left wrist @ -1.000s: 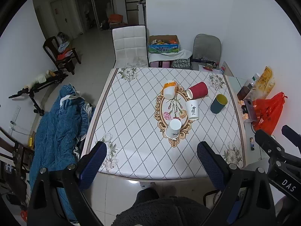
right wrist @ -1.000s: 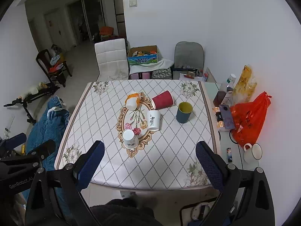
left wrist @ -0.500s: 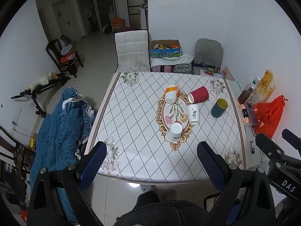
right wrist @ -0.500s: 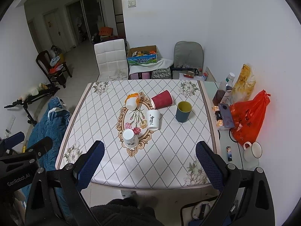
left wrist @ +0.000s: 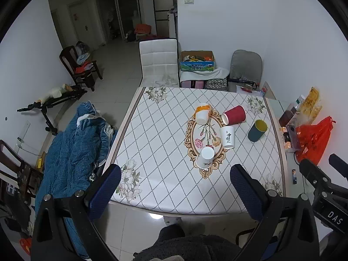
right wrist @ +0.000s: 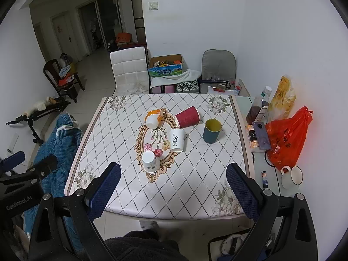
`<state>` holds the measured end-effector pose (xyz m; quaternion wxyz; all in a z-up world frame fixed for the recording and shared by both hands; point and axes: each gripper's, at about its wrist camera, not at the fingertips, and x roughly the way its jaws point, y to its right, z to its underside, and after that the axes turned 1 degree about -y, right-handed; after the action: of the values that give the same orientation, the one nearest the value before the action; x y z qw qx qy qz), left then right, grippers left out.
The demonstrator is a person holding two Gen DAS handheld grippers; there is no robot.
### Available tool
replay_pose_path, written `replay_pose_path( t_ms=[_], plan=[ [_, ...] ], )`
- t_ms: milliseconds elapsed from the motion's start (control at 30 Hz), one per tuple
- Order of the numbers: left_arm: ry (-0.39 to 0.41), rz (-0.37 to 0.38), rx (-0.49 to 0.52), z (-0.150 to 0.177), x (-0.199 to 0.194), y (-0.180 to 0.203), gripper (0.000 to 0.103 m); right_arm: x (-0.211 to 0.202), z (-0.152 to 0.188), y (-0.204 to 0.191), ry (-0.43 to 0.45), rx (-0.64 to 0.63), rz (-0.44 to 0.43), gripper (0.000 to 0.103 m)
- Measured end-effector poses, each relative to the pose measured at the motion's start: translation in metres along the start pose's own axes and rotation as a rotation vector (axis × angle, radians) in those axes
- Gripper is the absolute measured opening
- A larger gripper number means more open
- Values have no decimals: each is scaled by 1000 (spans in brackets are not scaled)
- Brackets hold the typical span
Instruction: Flip cup upside down
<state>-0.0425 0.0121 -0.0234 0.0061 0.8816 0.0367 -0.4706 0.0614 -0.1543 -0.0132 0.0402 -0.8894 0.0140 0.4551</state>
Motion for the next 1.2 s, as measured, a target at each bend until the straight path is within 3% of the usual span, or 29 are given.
replay_pose_path(
  t_ms=[1200],
  plan=[
    [-1, -2, 5, 0, -1, 3, 103, 7, -10, 5, 1, 4, -12, 100]
  ],
)
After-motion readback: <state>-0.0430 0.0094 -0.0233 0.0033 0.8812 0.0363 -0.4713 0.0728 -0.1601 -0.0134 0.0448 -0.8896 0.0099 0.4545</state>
